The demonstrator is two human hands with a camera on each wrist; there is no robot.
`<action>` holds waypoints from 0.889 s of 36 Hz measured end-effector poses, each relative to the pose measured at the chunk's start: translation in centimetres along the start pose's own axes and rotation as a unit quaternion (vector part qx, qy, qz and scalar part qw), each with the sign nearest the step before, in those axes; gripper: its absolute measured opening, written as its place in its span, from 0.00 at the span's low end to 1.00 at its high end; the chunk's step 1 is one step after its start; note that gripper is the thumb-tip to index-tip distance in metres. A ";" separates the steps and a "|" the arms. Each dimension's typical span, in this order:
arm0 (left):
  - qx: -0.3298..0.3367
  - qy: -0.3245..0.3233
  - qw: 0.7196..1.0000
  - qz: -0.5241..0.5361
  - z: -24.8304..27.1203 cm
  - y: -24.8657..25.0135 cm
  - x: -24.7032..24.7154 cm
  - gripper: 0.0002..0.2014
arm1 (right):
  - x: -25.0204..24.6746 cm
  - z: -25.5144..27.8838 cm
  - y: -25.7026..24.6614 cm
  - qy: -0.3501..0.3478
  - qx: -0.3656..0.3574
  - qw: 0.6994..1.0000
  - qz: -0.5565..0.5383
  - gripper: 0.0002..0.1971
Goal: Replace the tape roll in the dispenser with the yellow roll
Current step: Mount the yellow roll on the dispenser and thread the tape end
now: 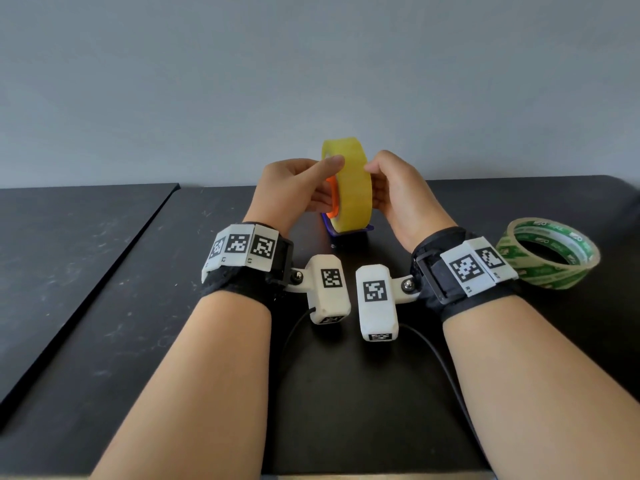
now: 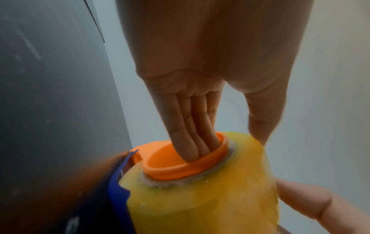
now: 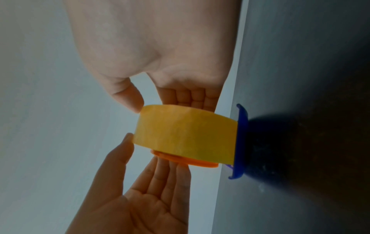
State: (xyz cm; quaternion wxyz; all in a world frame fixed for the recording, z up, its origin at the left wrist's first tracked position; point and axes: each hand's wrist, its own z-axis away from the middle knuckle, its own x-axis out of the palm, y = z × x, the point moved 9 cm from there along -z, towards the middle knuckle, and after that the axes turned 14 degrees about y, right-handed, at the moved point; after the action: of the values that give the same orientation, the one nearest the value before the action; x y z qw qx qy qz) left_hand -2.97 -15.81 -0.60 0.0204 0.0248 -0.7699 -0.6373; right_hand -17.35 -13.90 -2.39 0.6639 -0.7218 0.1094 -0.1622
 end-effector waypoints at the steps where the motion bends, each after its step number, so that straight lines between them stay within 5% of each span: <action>1: -0.002 0.000 1.000 0.001 0.1 0.0 0.0 0.13 | 0.0 0.1 0.0 0.000 0.001 1.000 -0.001 0.15; 16: -0.016 0.008 1.000 -0.001 1.4 0.4 -0.2 0.15 | -0.9 1.6 -0.7 0.043 0.021 0.999 0.024 0.08; 25: -0.041 0.005 0.999 0.021 3.8 0.0 -1.2 0.17 | -1.2 4.6 -1.5 0.064 0.015 0.997 0.044 0.27; 28: -0.056 -0.039 0.997 0.031 5.2 -0.1 -1.0 0.07 | -1.9 5.2 -1.3 0.074 0.009 0.996 0.039 0.35; 32: -0.032 -0.083 0.996 -0.001 6.6 0.0 -0.8 0.12 | -2.8 6.9 -2.0 0.085 -0.003 0.995 0.050 0.27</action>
State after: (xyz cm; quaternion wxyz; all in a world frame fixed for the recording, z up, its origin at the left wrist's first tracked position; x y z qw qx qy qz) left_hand -2.55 -9.26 -1.88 -0.0434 -0.0284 -0.7478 -0.6618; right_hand -17.42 -6.29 -1.07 0.6573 -0.7009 0.2018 -0.1896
